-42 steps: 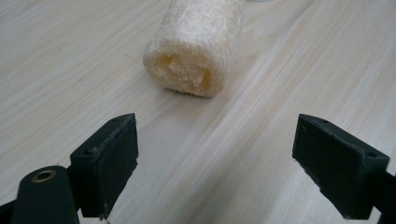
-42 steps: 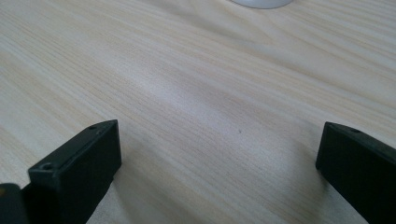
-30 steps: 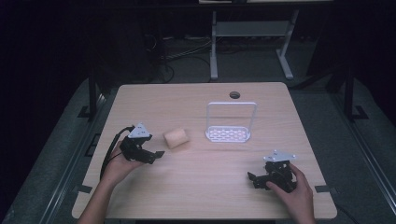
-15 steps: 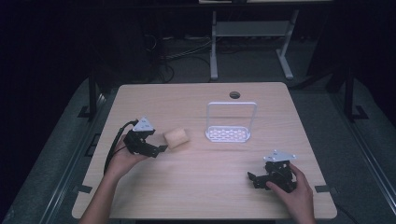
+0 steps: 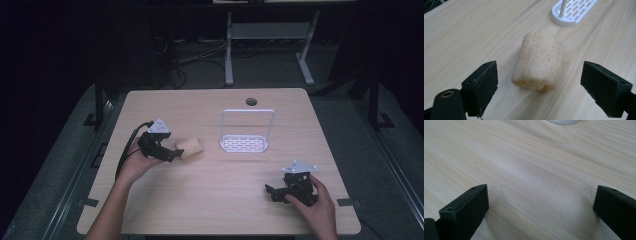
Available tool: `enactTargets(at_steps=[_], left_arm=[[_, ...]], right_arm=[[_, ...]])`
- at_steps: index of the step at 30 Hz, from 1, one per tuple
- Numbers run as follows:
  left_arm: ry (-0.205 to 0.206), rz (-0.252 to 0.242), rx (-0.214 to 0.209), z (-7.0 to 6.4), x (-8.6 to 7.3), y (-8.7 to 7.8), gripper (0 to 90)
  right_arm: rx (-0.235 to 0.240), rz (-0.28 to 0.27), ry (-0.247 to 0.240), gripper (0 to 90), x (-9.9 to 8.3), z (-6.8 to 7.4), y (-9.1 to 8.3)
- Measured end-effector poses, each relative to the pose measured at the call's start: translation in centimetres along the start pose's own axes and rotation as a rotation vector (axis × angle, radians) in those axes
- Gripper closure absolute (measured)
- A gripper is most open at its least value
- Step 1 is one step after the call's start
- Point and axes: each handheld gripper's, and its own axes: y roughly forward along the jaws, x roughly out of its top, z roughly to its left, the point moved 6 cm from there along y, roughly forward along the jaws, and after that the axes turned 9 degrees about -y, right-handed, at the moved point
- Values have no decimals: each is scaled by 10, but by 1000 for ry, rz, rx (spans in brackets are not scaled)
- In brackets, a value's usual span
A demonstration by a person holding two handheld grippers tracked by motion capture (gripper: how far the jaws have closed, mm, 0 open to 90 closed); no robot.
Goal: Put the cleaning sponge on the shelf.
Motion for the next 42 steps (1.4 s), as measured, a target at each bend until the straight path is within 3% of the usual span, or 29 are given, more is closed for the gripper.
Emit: enactTargets(at_steps=[12,23,42], left_arm=[[0,-4,-26,-1,12,19,139],[-18,2,-42,6,11,34,139],[3,23,-69,2,7,54,138]], right_arm=[[0,0,0,0,0,0,0],[0,0,-1,0,0,0,0],[0,0,1,0,0,0,0]])
